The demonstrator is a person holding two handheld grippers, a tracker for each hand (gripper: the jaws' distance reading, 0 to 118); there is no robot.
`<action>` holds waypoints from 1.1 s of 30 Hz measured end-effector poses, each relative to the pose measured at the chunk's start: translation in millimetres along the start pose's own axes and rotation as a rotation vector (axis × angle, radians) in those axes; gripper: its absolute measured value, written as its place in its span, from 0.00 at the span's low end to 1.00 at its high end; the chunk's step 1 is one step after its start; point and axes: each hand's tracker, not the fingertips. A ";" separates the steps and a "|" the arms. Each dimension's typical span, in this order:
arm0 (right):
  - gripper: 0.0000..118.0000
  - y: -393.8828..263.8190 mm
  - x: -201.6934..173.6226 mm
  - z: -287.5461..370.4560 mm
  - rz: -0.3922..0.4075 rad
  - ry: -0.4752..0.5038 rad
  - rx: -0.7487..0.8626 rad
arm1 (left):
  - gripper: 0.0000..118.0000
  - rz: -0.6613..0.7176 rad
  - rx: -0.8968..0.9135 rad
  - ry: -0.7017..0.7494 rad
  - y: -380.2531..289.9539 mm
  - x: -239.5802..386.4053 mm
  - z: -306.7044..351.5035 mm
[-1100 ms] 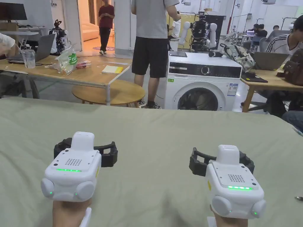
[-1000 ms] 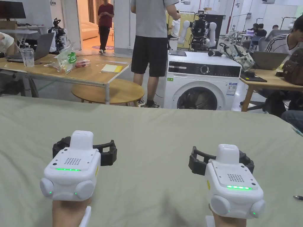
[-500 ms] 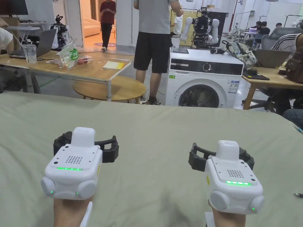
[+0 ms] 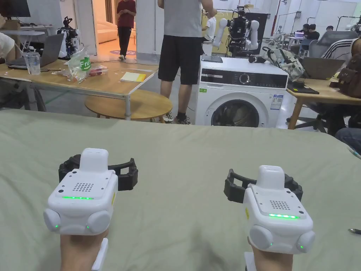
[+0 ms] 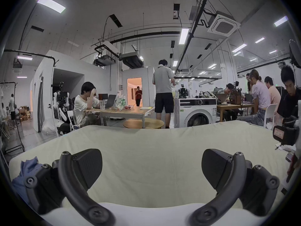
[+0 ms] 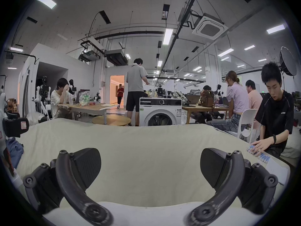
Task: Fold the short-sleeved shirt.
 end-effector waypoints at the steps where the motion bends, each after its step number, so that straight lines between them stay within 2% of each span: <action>1: 1.00 -0.4 0.0 0.1 0.005 -0.003 -0.002 | 1.00 -0.009 0.002 -0.001 0.0 0.3 0.1; 12: 1.00 2.4 -0.4 2.8 0.007 -0.008 0.006 | 1.00 -0.032 0.000 -0.020 -3.0 2.0 3.6; 16: 1.00 1.2 -5.1 6.6 0.074 0.006 0.034 | 1.00 -0.017 0.003 -0.010 -2.8 1.2 5.3; 21: 1.00 2.6 -7.9 8.6 0.097 0.021 0.037 | 1.00 0.016 0.008 -0.013 -2.8 0.1 8.5; 27: 1.00 4.0 -10.6 9.0 0.091 0.026 0.043 | 1.00 0.022 0.009 -0.025 -2.3 1.6 9.8; 33: 1.00 4.6 -14.1 8.0 0.054 0.019 0.033 | 1.00 -0.016 0.020 -0.037 0.6 5.3 10.1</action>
